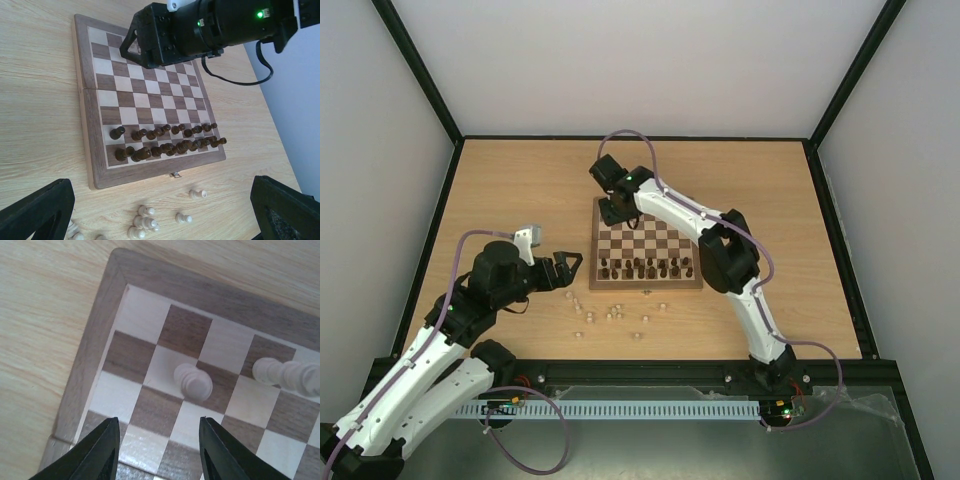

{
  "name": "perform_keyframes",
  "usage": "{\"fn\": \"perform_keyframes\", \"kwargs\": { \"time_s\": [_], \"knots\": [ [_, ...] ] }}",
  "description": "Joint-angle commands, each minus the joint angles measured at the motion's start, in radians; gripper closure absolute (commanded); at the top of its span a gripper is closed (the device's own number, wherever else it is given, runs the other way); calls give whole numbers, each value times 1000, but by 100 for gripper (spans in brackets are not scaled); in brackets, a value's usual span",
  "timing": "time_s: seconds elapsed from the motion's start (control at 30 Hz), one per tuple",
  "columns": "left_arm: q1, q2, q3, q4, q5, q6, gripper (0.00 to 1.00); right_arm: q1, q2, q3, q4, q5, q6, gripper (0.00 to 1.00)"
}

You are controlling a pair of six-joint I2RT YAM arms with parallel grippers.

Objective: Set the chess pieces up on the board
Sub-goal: Pick up the chess piece from the chessboard.

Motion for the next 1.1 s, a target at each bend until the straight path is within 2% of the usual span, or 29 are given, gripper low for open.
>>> {"fn": "perform_keyframes", "kwargs": {
  "time_s": [0.0, 0.4, 0.67, 0.93, 1.07],
  "knots": [
    [5, -5, 9, -1, -4, -4, 1, -2, 42, 104, -75, 78, 6, 56],
    [6, 1, 11, 1, 0, 4, 1, -4, 124, 196, -112, 147, 5, 56],
    [7, 4, 16, 0, -1, 7, 1, -11, 154, 213, -113, 130, 3, 62],
    [6, 11, 21, 1, -2, 9, 1, -23, 156, 213, -107, 102, -3, 89],
    [7, 14, 20, 1, -1, 9, 1, -23, 130, 203, -99, 87, -7, 95]
  ]
}}
